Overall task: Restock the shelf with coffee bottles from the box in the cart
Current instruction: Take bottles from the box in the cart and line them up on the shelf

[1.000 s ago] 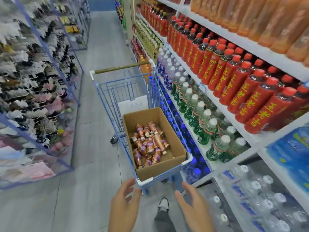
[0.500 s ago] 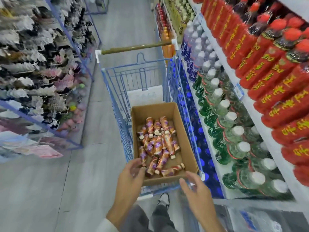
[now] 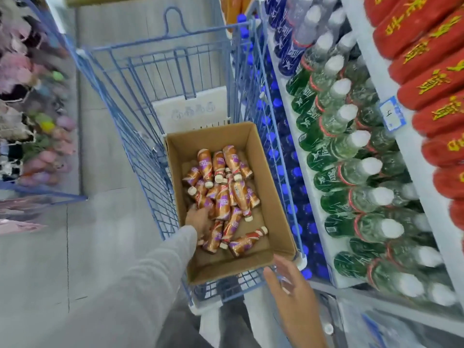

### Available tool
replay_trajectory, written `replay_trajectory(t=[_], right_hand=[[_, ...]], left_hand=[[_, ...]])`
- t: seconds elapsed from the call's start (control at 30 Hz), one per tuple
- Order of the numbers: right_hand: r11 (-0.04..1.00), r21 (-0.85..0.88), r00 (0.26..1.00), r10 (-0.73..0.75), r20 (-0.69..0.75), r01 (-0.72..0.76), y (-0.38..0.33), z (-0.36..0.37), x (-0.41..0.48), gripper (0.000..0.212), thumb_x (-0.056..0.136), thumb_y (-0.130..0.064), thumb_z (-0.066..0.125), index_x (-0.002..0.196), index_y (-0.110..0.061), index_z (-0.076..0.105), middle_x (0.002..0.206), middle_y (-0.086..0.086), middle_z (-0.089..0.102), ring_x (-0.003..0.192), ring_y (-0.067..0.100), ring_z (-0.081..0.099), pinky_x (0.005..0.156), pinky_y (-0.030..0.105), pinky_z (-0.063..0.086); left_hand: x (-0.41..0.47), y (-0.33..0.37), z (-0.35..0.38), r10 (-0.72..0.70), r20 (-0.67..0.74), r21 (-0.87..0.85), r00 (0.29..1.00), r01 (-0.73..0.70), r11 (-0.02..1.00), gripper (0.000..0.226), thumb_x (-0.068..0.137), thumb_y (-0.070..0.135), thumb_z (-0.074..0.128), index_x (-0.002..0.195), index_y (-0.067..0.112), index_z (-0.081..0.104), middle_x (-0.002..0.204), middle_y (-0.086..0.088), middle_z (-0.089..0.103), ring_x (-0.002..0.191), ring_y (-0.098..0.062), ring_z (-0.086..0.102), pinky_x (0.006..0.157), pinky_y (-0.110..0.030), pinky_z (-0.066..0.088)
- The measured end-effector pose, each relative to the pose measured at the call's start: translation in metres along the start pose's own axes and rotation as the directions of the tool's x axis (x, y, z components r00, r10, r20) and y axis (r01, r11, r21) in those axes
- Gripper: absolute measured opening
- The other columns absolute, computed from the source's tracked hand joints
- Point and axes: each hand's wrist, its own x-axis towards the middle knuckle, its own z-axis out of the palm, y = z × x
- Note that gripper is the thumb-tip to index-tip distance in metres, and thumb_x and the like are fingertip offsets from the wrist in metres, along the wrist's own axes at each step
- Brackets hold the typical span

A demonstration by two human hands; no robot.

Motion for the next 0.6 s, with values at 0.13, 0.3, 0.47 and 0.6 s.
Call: replay_trajectory(t=[0.13, 0.3, 0.47, 0.6], right_hand=[[0.999, 0.011, 0.998, 0.052, -0.041, -0.052, 0.004, 0.022, 0.012, 0.031, 0.086, -0.040, 0.074, 0.115, -0.041, 0.066, 0.116, -0.020, 0.069, 0.111, -0.005, 0.060, 0.100, 0.027, 0.048], [0.992, -0.008, 0.991, 0.129, -0.029, -0.129, 0.014, 0.044, 0.024, 0.031, 0.086, -0.032, 0.076, 0.115, -0.037, 0.067, 0.115, -0.018, 0.070, 0.109, -0.008, 0.060, 0.096, 0.019, 0.044], [0.989, -0.013, 0.986, 0.145, -0.080, -0.146, 0.018, 0.056, 0.031, 0.030, 0.084, -0.030, 0.078, 0.109, -0.042, 0.067, 0.107, -0.035, 0.066, 0.106, -0.012, 0.059, 0.098, 0.025, 0.048], [0.988, 0.012, 0.987, 0.155, -0.028, -0.155, 0.010, 0.055, 0.033, 0.032, 0.087, -0.032, 0.075, 0.117, -0.040, 0.064, 0.114, -0.027, 0.067, 0.110, -0.011, 0.058, 0.101, 0.024, 0.045]], left_hand=[[0.117, -0.021, 0.017, -0.105, -0.068, -0.002, 0.992, 0.105, 0.994, 0.100, 0.062, 0.063, 0.066, 0.146, 0.015, 0.045, 0.141, -0.010, 0.057, 0.123, -0.040, 0.057, 0.108, -0.053, 0.043], [0.096, -0.005, 0.038, -0.057, -0.160, 0.084, 0.985, 0.071, 0.994, 0.079, 0.089, 0.050, 0.068, 0.149, 0.009, 0.039, 0.147, -0.012, 0.049, 0.134, -0.037, 0.048, 0.114, -0.048, 0.038], [0.117, -0.022, 0.043, -0.006, -0.270, 0.092, 0.963, 0.032, 0.995, 0.078, 0.085, 0.046, 0.075, 0.148, 0.013, 0.043, 0.148, -0.010, 0.048, 0.136, -0.035, 0.048, 0.114, -0.053, 0.037], [0.106, -0.025, 0.039, 0.082, -0.259, 0.108, 0.962, -0.055, 0.993, 0.068, 0.090, 0.039, 0.071, 0.148, 0.017, 0.043, 0.147, -0.009, 0.051, 0.138, -0.034, 0.047, 0.115, -0.051, 0.037]])
